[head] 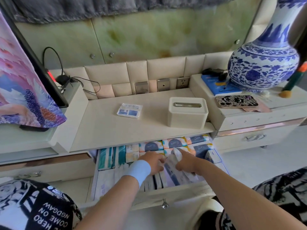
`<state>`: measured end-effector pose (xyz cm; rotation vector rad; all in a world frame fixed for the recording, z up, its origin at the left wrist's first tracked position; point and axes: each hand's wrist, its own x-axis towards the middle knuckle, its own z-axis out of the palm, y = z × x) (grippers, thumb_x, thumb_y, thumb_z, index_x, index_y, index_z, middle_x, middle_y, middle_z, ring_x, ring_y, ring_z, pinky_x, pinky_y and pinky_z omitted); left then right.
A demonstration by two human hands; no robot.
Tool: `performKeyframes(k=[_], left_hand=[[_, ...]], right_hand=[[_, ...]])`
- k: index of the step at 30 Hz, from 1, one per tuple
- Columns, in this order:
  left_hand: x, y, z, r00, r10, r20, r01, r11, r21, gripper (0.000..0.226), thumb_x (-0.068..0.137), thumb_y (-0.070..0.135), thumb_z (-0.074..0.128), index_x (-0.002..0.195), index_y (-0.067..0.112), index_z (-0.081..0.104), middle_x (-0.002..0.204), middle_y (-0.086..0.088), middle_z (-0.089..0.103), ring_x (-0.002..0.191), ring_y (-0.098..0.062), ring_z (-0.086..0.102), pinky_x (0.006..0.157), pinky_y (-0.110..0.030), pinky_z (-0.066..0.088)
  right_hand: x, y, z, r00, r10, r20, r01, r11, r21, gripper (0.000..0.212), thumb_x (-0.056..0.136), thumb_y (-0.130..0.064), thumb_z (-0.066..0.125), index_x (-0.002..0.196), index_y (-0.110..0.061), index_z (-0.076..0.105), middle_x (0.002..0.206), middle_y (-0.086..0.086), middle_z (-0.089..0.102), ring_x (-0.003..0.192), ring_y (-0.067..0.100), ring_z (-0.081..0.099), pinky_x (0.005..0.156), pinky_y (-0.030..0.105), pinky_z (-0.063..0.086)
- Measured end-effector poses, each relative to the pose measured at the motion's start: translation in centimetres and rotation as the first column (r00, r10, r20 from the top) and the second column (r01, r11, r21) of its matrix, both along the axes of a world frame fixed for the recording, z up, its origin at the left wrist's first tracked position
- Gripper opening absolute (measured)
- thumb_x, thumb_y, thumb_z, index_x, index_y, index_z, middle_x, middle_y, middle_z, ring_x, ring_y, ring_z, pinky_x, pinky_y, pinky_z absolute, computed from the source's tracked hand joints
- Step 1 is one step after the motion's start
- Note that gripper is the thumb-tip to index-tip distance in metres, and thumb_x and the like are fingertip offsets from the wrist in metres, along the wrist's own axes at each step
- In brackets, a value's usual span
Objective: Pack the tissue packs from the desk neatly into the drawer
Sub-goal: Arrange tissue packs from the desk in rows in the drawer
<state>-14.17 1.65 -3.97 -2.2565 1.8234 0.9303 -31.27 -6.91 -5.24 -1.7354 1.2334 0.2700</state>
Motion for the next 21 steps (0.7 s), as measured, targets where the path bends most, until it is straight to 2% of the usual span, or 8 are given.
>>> performKeyframes(k=[4,8,11,13,15,17,18,21], left_hand=[[0.3,0.6,-1.2,0.983,-0.139,0.123,0.141,0.99,-0.008,0.043,0.088,0.042,0.06,0.13,0.034,0.056,0.14,0.0,0.04,0.133,-0.024,0.032,0.106,-0.044,0.037],[0.6,0.9,-1.7,0.985,-0.08,0.155,0.084,0.996,-0.024,0.035,0.088,0.042,0.06,0.121,0.03,0.062,0.134,0.0,0.042,0.13,-0.023,0.033,0.104,-0.04,0.038],[0.8,1.1,-2.2,0.981,-0.07,0.181,0.079,0.996,-0.041,0.037,0.09,0.042,0.058,0.124,0.029,0.06,0.136,0.0,0.042,0.131,-0.023,0.034,0.102,-0.041,0.04],[0.8,1.1,-2.5,0.978,-0.078,0.193,0.093,0.993,-0.067,0.046,0.089,0.046,0.058,0.132,0.029,0.052,0.139,0.0,0.041,0.13,-0.023,0.035,0.103,-0.041,0.039],[0.7,1.2,-2.8,0.976,-0.093,0.195,0.115,0.988,-0.101,0.058,0.087,0.052,0.058,0.139,0.031,0.043,0.141,0.001,0.039,0.13,-0.023,0.036,0.103,-0.041,0.038],[0.6,1.4,-3.3,0.974,-0.104,0.202,0.131,0.984,-0.123,0.068,0.085,0.059,0.057,0.143,0.031,0.037,0.143,0.002,0.038,0.13,-0.024,0.034,0.105,-0.042,0.036],[0.7,1.5,-3.6,0.971,-0.109,0.211,0.138,0.982,-0.132,0.07,0.084,0.06,0.056,0.145,0.031,0.035,0.144,0.002,0.036,0.132,-0.024,0.033,0.107,-0.043,0.034],[1.2,1.9,-4.1,0.962,-0.131,0.239,0.174,0.971,-0.167,0.072,0.085,0.056,0.055,0.147,0.031,0.03,0.15,0.004,0.028,0.136,-0.023,0.027,0.111,-0.043,0.028]], right_hand=[[1.4,0.8,-1.2,0.999,0.02,-0.047,-0.022,0.998,-0.052,0.075,0.084,-0.019,0.06,0.151,-0.021,0.024,0.12,0.008,0.053,0.08,0.018,0.058,0.052,0.027,0.05],[3.1,1.5,-2.1,0.989,-0.138,-0.046,0.141,0.988,0.059,0.051,0.091,-0.021,0.055,0.139,-0.008,0.04,0.109,0.015,0.064,0.088,0.027,0.068,0.073,0.037,0.06],[3.3,1.4,-3.7,0.972,0.028,-0.233,-0.049,0.995,-0.082,0.04,0.097,-0.017,0.054,0.135,-0.004,0.047,0.128,0.016,0.059,0.108,0.032,0.062,0.087,0.04,0.056],[3.3,1.8,-4.5,0.935,0.117,-0.334,-0.164,0.98,-0.115,0.038,0.095,-0.019,0.057,0.131,-0.006,0.054,0.128,0.013,0.061,0.113,0.029,0.06,0.094,0.039,0.052],[3.3,2.1,-4.4,0.976,-0.013,-0.217,0.035,0.994,0.099,0.039,0.094,-0.028,0.052,0.129,-0.01,0.054,0.119,0.012,0.064,0.104,0.028,0.064,0.088,0.039,0.055],[3.7,2.7,-3.2,0.973,-0.203,-0.11,0.23,0.886,0.403,0.042,0.093,-0.021,0.048,0.132,-0.007,0.047,0.113,0.015,0.064,0.099,0.031,0.065,0.085,0.04,0.057],[3.7,2.8,-3.1,0.969,-0.229,-0.093,0.246,0.852,0.462,0.044,0.092,-0.015,0.045,0.134,-0.004,0.044,0.111,0.016,0.063,0.101,0.033,0.064,0.085,0.042,0.056],[4.2,2.6,-3.2,0.973,-0.178,-0.149,0.22,0.913,0.343,0.039,0.097,-0.007,0.036,0.135,0.002,0.044,0.105,0.018,0.066,0.097,0.033,0.069,0.082,0.043,0.06]])
